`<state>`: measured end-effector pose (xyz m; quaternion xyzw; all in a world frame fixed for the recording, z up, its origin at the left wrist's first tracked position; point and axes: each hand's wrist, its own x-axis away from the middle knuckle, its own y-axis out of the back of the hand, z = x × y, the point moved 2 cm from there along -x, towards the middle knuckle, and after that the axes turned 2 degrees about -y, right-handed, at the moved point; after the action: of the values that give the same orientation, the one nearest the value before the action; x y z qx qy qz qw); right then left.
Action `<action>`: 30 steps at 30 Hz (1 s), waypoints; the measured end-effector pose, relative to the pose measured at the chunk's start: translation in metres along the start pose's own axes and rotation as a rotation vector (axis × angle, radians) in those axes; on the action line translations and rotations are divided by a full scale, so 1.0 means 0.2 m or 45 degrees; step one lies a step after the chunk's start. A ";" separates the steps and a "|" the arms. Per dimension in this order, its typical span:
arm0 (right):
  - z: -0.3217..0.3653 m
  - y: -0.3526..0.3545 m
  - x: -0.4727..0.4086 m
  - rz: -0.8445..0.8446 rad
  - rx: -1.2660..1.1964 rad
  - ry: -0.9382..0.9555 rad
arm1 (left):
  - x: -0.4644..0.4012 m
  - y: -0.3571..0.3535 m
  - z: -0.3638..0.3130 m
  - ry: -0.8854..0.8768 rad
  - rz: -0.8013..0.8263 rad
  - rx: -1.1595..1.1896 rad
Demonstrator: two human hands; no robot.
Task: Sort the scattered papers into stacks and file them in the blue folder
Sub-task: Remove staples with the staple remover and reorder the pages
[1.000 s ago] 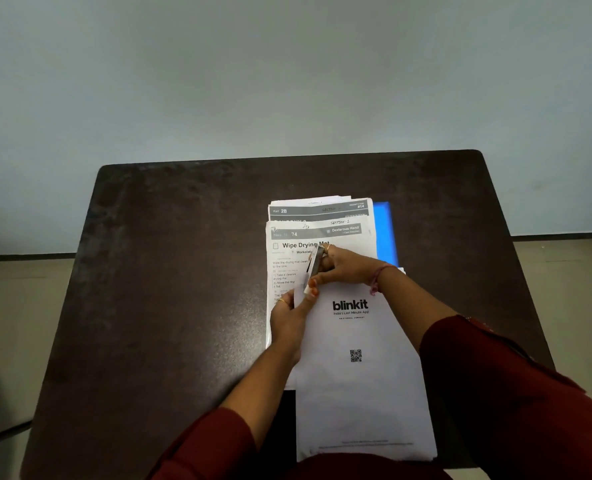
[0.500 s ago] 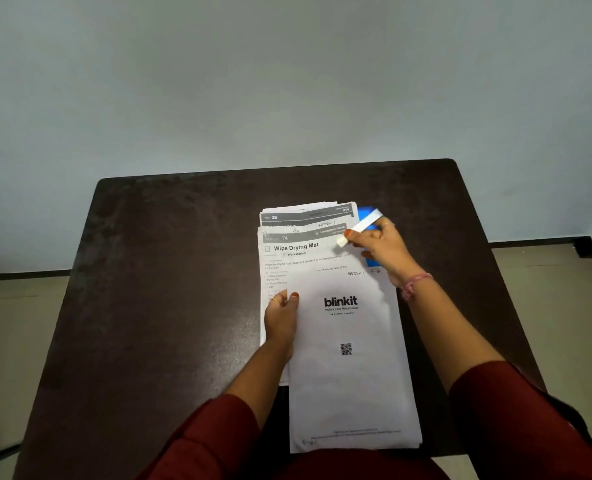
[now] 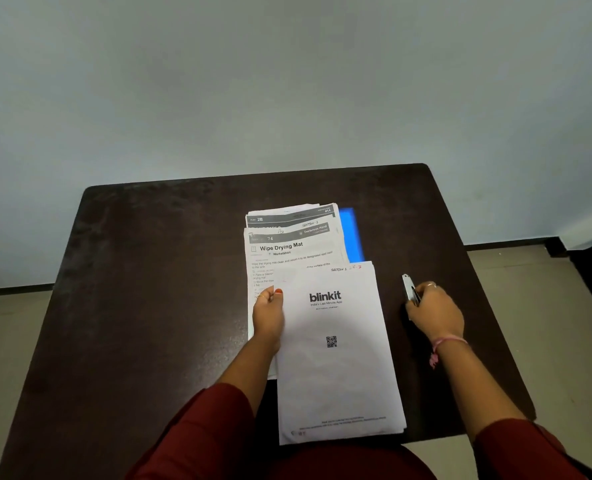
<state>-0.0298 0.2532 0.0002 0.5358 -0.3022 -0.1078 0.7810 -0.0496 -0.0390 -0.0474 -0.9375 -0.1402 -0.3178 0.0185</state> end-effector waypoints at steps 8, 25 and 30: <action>0.06 0.01 0.06 -0.140 0.119 0.052 | 0.02 0.01 -0.03 -0.010 0.046 0.035; 0.24 -0.21 0.41 0.491 -1.126 0.203 | 0.15 0.25 -0.38 -0.229 0.025 0.421; 0.37 -0.28 0.48 0.555 -1.204 0.237 | 0.13 0.46 -0.55 -0.174 0.054 0.471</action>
<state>0.0122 0.1256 0.0015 0.0570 -0.2544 -0.0195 0.9652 -0.0691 -0.1335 0.0613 -0.9403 -0.1772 -0.2218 0.1875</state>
